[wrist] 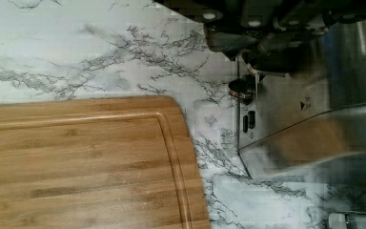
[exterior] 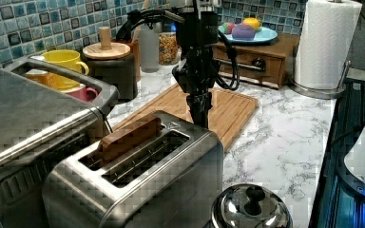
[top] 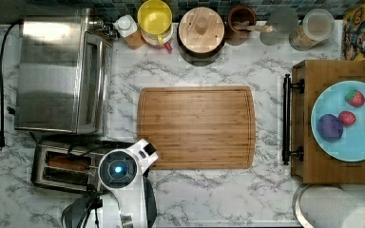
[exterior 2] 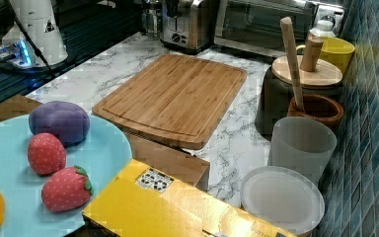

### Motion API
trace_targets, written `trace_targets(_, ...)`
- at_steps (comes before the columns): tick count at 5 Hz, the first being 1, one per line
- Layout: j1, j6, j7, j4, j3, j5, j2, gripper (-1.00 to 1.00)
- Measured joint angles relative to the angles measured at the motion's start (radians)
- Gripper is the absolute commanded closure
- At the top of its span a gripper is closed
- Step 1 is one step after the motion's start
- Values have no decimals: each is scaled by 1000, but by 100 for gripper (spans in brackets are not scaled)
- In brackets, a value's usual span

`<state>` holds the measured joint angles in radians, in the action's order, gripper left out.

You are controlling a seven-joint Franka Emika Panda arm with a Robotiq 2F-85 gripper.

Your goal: Turn on the toaster.

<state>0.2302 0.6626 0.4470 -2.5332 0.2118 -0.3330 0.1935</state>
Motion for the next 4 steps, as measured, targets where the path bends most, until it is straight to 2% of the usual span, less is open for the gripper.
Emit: trace_targets(4, 3, 0, 88, -14, -24, -63, 13, 100)
